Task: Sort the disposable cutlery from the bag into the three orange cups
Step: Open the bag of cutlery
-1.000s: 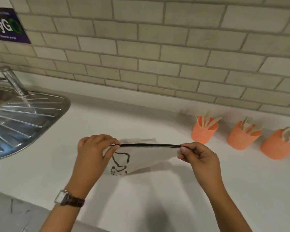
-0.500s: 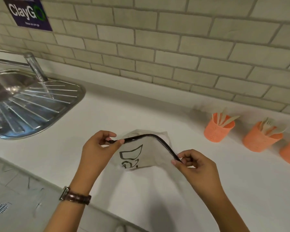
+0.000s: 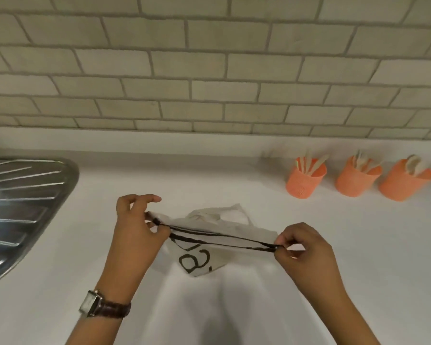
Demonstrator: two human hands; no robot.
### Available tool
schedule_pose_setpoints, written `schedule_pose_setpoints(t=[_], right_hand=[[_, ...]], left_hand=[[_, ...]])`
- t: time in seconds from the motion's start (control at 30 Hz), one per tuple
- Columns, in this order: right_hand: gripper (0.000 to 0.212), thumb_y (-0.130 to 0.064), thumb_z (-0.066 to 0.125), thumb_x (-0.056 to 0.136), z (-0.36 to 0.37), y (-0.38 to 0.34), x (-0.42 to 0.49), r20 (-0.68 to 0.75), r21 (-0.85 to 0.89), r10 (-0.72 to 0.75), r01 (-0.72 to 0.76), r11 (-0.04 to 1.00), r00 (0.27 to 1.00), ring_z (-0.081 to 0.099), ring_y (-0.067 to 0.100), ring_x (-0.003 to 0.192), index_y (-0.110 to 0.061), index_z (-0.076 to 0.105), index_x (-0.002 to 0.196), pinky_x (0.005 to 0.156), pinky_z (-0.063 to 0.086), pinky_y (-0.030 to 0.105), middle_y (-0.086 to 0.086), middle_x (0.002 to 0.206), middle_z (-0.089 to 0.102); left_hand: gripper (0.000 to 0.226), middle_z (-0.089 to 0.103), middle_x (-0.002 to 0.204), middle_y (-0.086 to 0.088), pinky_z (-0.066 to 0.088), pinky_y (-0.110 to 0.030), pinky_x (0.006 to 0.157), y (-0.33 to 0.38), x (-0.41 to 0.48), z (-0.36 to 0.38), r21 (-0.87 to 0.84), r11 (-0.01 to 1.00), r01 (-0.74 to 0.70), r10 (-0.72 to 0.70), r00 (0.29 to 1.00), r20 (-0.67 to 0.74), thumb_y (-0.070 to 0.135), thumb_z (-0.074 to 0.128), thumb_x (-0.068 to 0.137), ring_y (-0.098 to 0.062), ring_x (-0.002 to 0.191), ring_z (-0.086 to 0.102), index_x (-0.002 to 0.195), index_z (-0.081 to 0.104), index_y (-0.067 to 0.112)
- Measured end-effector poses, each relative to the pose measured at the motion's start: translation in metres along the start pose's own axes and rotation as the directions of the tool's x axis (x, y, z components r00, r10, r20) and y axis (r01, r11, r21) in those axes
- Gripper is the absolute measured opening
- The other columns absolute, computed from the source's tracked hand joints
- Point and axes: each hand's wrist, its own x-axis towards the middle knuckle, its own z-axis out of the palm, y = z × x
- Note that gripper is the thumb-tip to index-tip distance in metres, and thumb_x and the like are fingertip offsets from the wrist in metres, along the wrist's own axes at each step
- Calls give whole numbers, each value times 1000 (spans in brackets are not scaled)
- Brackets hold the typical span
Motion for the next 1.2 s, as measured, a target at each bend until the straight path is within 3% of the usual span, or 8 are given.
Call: schedule_pose_setpoints(t=[0.2, 0.37, 0.53, 0.67, 0.83, 0.93, 1.03, 1.2], right_hand=[[19, -7, 60, 80, 10, -37, 6, -355, -134, -141, 99, 986, 924, 54, 8, 79, -26, 58, 82, 63, 42, 15, -13, 86, 59], [19, -10, 60, 87, 11, -46, 8, -363, 159, 182, -131, 979, 914, 64, 13, 54, -13, 66, 69, 59, 53, 19, 0, 64, 68], [19, -1, 78, 65, 16, -34, -1, 304, 858, 439, -444, 260, 846, 73, 29, 77, 6, 68, 81, 67, 61, 37, 19, 82, 73], [53, 8, 90, 22, 21, -27, -1, 524, 850, 337, -509, -140, 782, 68, 40, 96, 5, 72, 72, 79, 54, 57, 24, 101, 70], [65, 23, 76, 23, 23, -17, 4, 471, 877, 396, -372, -303, 788, 72, 37, 81, 6, 64, 85, 64, 55, 61, 22, 96, 71], [81, 17, 84, 24, 31, -8, -2, 550, 835, 404, -485, -260, 731, 71, 30, 76, 5, 61, 100, 55, 59, 43, 18, 91, 71], [28, -19, 65, 80, 36, -8, -8, 562, 785, 395, -619, 24, 727, 73, 24, 75, 1, 70, 100, 54, 58, 31, 16, 93, 74], [78, -27, 95, 40, 25, 2, -5, 306, 479, 344, -456, 750, 888, 64, 12, 66, -18, 54, 106, 66, 51, 25, 2, 91, 64]], left_hand=[[31, 44, 110, 8, 34, -18, 57, -6, 37, -5, 285, 934, -214, 211, 977, 39, 12, 67, 73, -13, 91, 50, 94, 58, 32], [24, 59, 76, 8, 31, -15, 52, -2, 56, -13, 294, 935, -201, 153, 972, 179, 8, 58, 80, -7, 60, 53, 68, 61, 29], [38, 58, 53, -2, 49, -24, 53, -16, 52, -26, -42, 965, 259, -179, 768, 615, -12, 43, 81, -13, 51, 55, 59, 64, 11], [39, 55, 78, -16, 56, -22, 52, -30, 43, -21, -312, 649, 694, -190, 545, 817, -20, 27, 79, -16, 64, 55, 89, 63, -9], [46, 53, 75, -7, 59, -28, 69, -29, 37, -10, -522, -120, 845, 21, 528, 849, -23, 63, 37, -15, 65, 61, 78, 56, 0], [61, 62, 82, -13, 56, -42, 80, -23, 30, -5, -545, -365, 755, 6, 587, 810, -20, 65, 33, -24, 73, 66, 91, 55, -3], [53, 57, 111, -3, 56, -45, 78, -22, 28, 0, -518, -398, 757, -28, 554, 832, 1, 71, 55, -21, 106, 59, 104, 50, 0], [45, 69, 92, -9, 59, -34, 61, -15, 16, -1, -647, 197, 736, -111, 673, 732, -9, 68, 61, -22, 78, 71, 101, 64, 10]])
